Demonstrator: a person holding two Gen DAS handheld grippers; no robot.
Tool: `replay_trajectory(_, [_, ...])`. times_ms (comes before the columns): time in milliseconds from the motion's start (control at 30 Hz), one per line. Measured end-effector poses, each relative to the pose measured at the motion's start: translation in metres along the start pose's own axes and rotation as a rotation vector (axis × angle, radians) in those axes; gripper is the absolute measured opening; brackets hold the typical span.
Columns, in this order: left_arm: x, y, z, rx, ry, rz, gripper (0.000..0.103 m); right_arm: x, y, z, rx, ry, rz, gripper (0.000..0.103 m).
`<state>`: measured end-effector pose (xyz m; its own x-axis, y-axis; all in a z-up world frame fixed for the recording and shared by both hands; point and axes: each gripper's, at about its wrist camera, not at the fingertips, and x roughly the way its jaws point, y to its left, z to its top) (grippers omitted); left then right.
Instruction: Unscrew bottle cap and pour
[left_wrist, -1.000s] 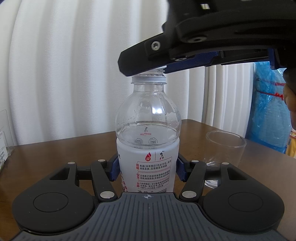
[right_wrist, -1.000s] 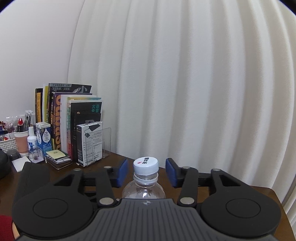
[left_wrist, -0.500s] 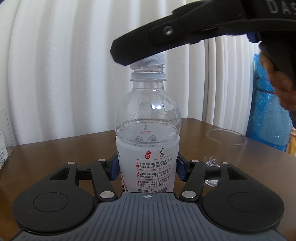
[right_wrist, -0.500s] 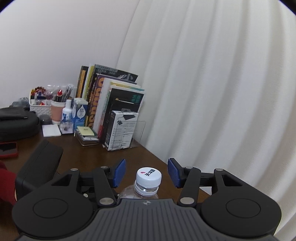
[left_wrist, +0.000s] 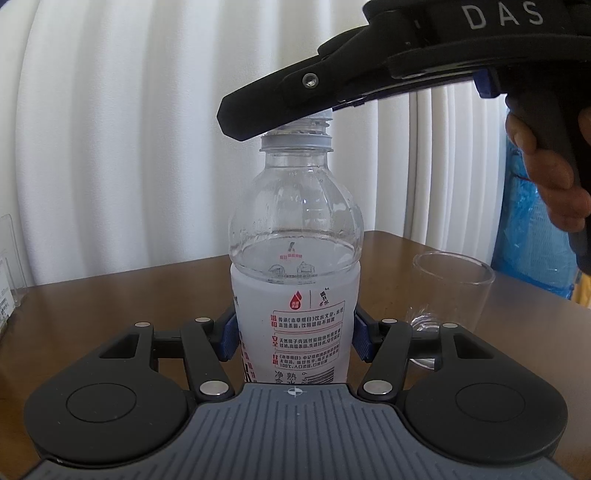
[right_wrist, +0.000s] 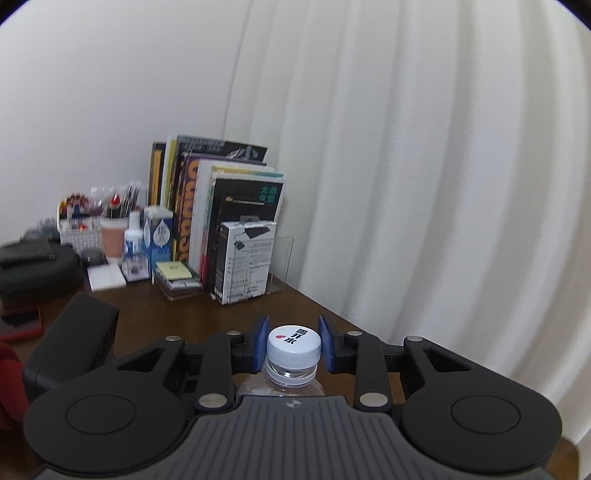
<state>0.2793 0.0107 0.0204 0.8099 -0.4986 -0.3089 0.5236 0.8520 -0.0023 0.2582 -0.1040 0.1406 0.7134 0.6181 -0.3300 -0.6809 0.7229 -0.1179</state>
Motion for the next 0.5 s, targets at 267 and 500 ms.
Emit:
replay_trajectory(267, [-0.003, 0.005, -0.003, 0.002, -0.003, 0.004, 0.058, 0.000, -0.002, -0.012, 0.088, -0.051, -0.035, 0.032])
replay_trajectory(500, [-0.004, 0.008, -0.003, 0.000, 0.000, 0.006, 0.058, 0.002, 0.007, -0.015, 0.120, -0.066, -0.112, 0.032])
